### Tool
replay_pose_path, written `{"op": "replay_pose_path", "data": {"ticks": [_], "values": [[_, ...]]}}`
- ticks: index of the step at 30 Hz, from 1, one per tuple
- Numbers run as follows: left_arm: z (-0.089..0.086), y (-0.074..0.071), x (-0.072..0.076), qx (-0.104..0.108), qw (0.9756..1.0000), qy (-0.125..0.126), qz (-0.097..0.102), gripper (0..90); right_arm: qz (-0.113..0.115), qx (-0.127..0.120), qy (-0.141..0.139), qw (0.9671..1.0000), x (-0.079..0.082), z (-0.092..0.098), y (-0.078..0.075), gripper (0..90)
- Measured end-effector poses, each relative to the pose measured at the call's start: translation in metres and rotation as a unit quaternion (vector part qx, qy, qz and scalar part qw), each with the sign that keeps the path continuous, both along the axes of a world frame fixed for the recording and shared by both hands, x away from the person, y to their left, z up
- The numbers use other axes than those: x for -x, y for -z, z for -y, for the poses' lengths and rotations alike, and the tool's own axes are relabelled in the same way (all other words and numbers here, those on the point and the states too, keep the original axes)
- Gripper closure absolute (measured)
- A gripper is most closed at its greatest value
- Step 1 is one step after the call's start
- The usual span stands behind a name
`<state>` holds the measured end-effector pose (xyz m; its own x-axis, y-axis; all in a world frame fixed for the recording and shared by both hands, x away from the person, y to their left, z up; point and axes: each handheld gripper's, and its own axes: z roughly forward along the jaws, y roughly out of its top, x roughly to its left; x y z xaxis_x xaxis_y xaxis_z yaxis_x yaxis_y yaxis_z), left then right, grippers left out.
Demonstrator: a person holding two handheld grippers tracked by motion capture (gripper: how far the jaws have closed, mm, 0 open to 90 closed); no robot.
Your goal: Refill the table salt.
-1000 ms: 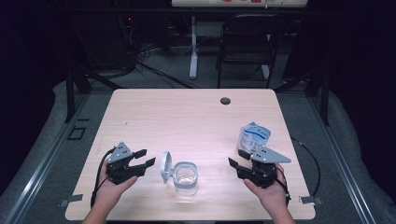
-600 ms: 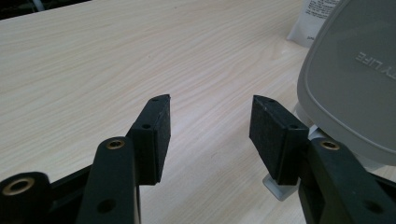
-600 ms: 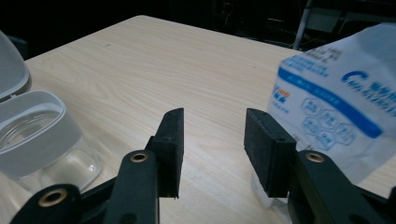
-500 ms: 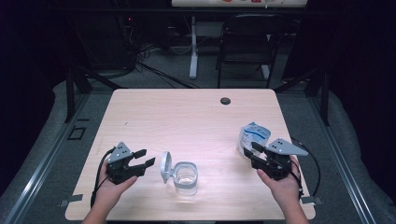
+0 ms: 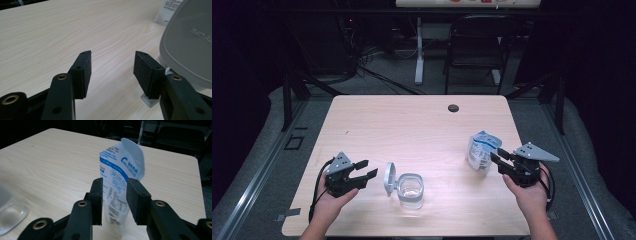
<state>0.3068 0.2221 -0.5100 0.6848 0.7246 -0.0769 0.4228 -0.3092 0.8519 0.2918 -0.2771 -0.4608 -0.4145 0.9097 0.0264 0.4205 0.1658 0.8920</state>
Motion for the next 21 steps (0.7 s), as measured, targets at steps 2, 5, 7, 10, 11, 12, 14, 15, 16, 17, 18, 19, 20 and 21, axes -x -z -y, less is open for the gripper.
{"op": "replay_pose_path", "data": {"ticks": [2,5,7,10,11,12,14,15,16,17,18,19,20,21], "values": [[0.000,0.000,0.000,0.000,1.0000,0.000,0.000,49.2,0.000,-0.002,0.004,1.0000,0.000,0.002,0.000,67.1],[0.000,0.000,0.000,-0.001,1.0000,0.000,0.000,49.2,0.000,-0.001,0.010,0.9999,-0.002,0.004,0.000,66.6],[0.000,0.000,0.000,-0.001,1.0000,0.000,0.000,49.3,0.001,-0.003,0.011,0.9999,-0.003,0.005,0.001,63.9],[-0.001,-0.001,0.000,-0.004,1.0000,0.000,-0.001,49.4,0.000,-0.008,0.016,0.9998,-0.007,0.005,0.002,58.3],[-0.001,-0.001,0.000,-0.003,1.0000,0.000,-0.001,49.4,-0.002,-0.006,0.017,0.9998,-0.008,0.006,0.002,57.0],[-0.001,-0.001,0.000,-0.004,1.0000,0.000,-0.001,49.4,-0.002,-0.005,0.018,0.9998,-0.009,0.006,0.002,56.0],[-0.001,0.000,0.000,-0.002,1.0000,-0.001,0.002,49.3,-0.001,-0.007,0.020,0.9998,-0.012,0.005,0.003,54.9],[0.000,0.000,0.000,-0.002,1.0000,-0.001,0.001,49.4,-0.001,-0.007,0.022,0.9997,-0.014,0.004,0.003,54.5],[0.000,0.000,0.000,-0.002,1.0000,-0.001,0.001,49.4,-0.004,0.000,0.022,0.9998,-0.016,0.004,0.003,54.3],[0.000,0.000,0.000,-0.002,1.0000,-0.001,0.001,49.4,-0.004,-0.001,0.021,0.9998,-0.018,0.004,0.003,54.0],[0.000,0.000,0.000,-0.002,1.0000,0.000,0.001,49.4,-0.005,0.002,0.022,0.9997,-0.019,0.003,0.003,54.0],[0.000,0.000,0.000,-0.003,1.0000,0.000,0.002,49.4,-0.006,0.003,0.022,0.9997,-0.020,0.003,0.003,53.9],[0.000,0.000,0.000,-0.003,1.0000,0.000,0.002,49.4,-0.005,0.003,0.022,0.9997,-0.022,0.002,0.003,53.9],[0.000,0.000,0.000,-0.003,1.0000,-0.001,0.002,49.4,-0.006,0.003,0.022,0.9997,-0.024,0.002,0.002,54.0]]}}
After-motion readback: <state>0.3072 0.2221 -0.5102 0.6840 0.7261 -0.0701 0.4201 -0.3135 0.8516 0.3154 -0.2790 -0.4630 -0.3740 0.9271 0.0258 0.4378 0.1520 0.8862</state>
